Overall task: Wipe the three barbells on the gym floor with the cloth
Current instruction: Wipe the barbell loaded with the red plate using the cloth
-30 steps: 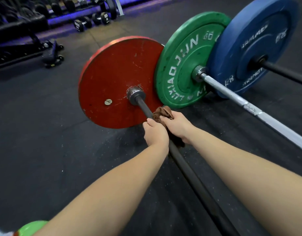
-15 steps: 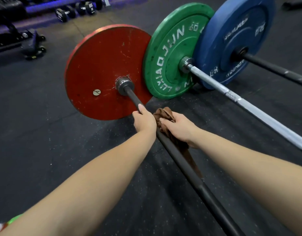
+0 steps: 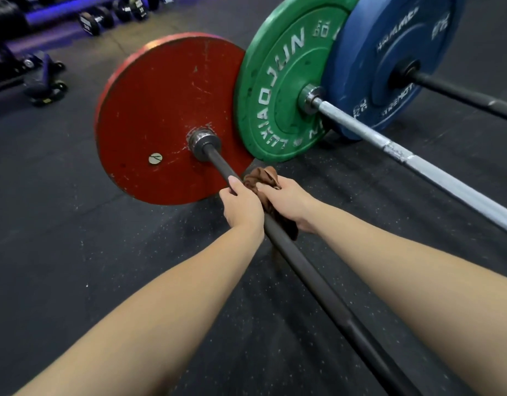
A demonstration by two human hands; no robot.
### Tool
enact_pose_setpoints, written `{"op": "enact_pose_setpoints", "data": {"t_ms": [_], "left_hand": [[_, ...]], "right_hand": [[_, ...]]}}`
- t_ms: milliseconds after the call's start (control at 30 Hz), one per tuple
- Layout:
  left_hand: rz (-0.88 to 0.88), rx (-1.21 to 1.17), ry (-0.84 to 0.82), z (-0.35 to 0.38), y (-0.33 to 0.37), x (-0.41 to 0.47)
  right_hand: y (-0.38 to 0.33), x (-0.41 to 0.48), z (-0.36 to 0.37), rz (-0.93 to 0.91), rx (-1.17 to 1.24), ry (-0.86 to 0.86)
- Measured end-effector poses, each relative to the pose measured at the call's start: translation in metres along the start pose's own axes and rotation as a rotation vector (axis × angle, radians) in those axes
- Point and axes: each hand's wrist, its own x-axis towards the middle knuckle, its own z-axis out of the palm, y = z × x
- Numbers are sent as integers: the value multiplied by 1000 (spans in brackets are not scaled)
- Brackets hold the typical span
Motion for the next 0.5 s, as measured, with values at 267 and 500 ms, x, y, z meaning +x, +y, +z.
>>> {"op": "enact_pose_setpoints", "data": {"t_ms": [267, 500], "left_hand": [[51, 61, -49, -12, 6, -15], [54, 114, -39, -11, 7, -17]], "right_hand": [[39, -83, -31, 66, -3, 10], [36, -93, -40, 76, -98, -10]]}}
